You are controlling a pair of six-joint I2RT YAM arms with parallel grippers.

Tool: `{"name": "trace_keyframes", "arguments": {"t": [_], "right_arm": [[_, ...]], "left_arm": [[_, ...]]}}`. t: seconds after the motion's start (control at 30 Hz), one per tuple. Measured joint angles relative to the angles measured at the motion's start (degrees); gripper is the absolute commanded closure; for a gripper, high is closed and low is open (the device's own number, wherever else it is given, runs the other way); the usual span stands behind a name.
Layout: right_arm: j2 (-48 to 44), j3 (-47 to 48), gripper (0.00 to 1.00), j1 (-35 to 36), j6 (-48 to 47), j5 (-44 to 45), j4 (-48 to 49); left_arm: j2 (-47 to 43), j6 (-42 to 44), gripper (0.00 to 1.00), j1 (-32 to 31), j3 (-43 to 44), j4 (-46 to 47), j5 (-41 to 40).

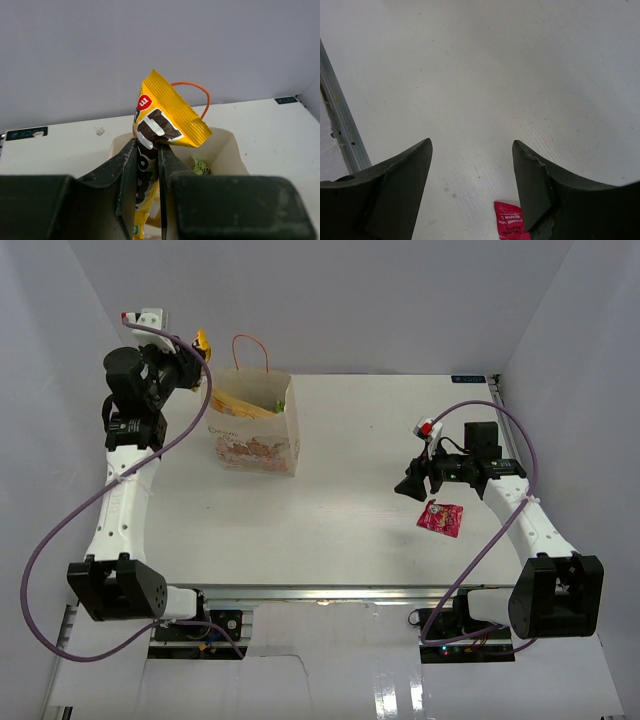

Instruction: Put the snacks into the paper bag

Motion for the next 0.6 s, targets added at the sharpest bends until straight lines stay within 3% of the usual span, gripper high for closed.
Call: {"name": "trace_keyframes", "arguments": {"t": [0.23,0.6], "right_arm": [[-0.1,-0.4,0.29,0.0,0.0,0.0,0.1],[-0.1,-1.2,0.29,0.0,0.0,0.0,0.0]], "left_arm": [[7.9,-6.5,0.81,0.0,0.4,6.3,4.2],[8.2,-11.8,0.79,0.0,-7.7,13.4,8.7]]}}
